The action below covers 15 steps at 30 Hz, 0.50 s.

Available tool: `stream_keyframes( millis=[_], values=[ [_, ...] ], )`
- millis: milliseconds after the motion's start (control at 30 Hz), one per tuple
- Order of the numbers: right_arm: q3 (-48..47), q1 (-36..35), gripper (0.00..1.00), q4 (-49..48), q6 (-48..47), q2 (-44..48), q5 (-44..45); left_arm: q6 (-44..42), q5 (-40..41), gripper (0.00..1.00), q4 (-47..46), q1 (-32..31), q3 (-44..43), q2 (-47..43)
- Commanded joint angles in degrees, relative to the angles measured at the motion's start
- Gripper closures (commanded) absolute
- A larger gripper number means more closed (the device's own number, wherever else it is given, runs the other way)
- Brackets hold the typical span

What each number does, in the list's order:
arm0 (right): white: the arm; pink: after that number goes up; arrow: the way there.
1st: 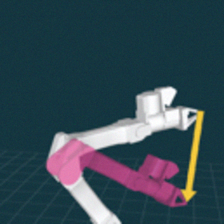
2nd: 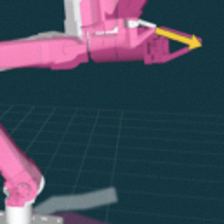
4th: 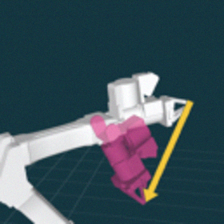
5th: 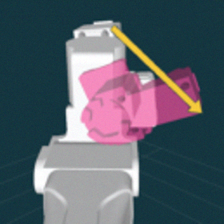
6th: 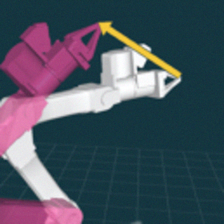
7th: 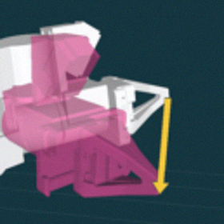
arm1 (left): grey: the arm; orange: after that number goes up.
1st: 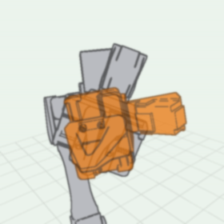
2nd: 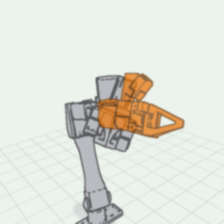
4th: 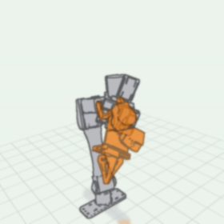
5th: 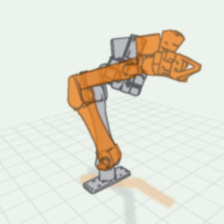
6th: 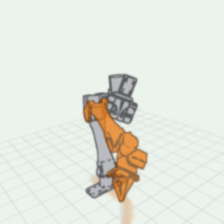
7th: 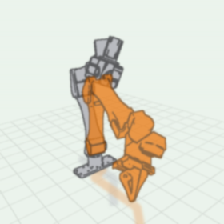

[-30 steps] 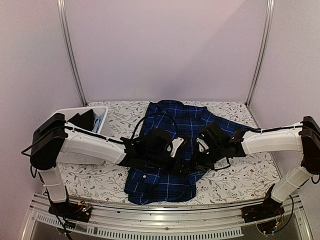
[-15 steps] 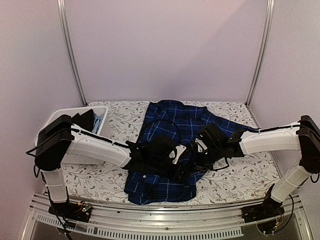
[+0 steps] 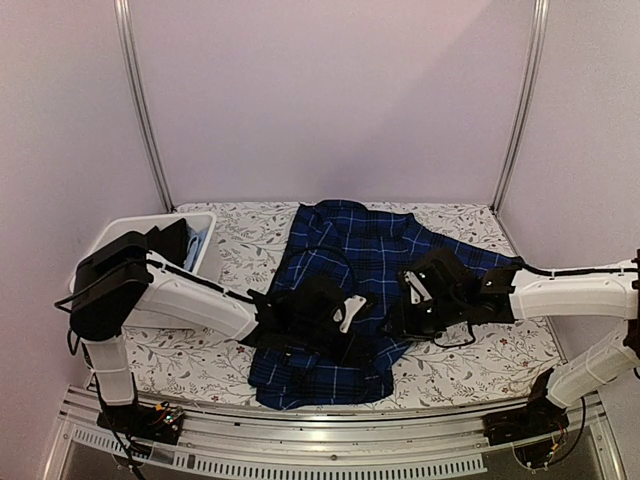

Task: Fold and stack the long sleeve shirts
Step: Adjust the corner of the shirt at the corner of the board.

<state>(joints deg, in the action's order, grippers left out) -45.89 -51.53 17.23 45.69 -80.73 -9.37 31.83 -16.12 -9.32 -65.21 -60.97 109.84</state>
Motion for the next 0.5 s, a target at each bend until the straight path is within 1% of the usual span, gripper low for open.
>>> stream_keyframes(
  millis=[0,100,233,467],
  values=[
    [3.57,-5.90,0.58,2.78,-3.51,6.04,9.88,2.43,-4.71,1.00,-6.74,1.76,2.04,-1.56],
    [6.02,-10.43,0.58,2.13,-3.65,7.26,13.43,3.65,-7.29,1.00,-9.37,2.62,2.84,-1.70],
    [4.93,-15.45,0.58,4.06,-4.26,5.00,19.05,5.48,-10.07,1.00,-12.76,3.52,4.01,-1.91],
    [1.39,-17.86,0.57,6.38,-4.09,-0.36,25.11,6.67,-12.94,1.00,-15.33,4.00,4.80,-1.86]
  ],
)
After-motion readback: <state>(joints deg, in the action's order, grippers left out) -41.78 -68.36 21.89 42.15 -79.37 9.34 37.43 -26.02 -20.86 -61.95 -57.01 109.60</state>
